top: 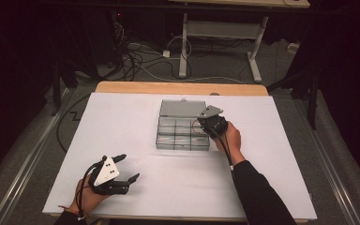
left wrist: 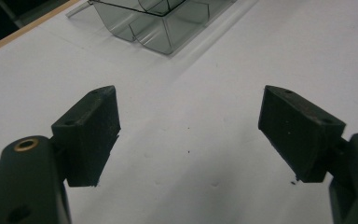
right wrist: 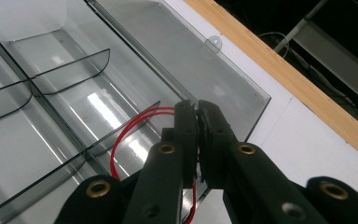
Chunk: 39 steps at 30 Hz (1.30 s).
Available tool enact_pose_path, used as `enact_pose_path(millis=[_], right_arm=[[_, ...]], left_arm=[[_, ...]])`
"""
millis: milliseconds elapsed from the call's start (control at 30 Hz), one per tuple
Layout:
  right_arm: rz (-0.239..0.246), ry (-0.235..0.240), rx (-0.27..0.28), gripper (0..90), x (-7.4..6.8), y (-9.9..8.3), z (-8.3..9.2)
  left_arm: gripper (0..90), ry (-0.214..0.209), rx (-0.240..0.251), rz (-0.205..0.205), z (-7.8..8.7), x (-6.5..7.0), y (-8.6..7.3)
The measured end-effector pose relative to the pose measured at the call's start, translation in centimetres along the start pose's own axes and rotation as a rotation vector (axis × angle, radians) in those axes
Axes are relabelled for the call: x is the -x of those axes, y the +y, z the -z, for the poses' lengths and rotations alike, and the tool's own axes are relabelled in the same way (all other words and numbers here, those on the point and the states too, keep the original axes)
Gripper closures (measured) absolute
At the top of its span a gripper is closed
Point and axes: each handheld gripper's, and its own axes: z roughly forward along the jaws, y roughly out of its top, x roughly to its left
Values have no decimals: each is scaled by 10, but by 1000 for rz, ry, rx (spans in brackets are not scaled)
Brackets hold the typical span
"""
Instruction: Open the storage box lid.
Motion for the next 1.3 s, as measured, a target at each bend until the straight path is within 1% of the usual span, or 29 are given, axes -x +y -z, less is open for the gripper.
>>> enact_pose_path(millis=[200,433,500,600,800,967,1233,1300], right_arm=[[-2,-5,-13,877,1,0,-5],[16,-9,-34,877,-1,1,-12],[13,-5,-34,877,-2,1,-12],[25,-8,-39,877,-3,2,-13],[29,-8,-56,876,-5,2,-16],[20,7,-53,876,-6,1,-15],[10,12,-51,876,-6,-1,-15],[-3,19,-54,876,-6,-2,-15]], left_arm=[[203,-2,-2,1,-1,0,0],[203,-4,-4,-4,-2,1,0],[203,-4,-2,-2,-1,1,0],[203,-5,-2,-1,-1,1,0],[203,-8,-3,-5,-2,2,0],[203,-5,0,-1,-1,1,0],[203,-6,3,0,-2,0,0],[203,-9,4,2,-3,-1,-1]])
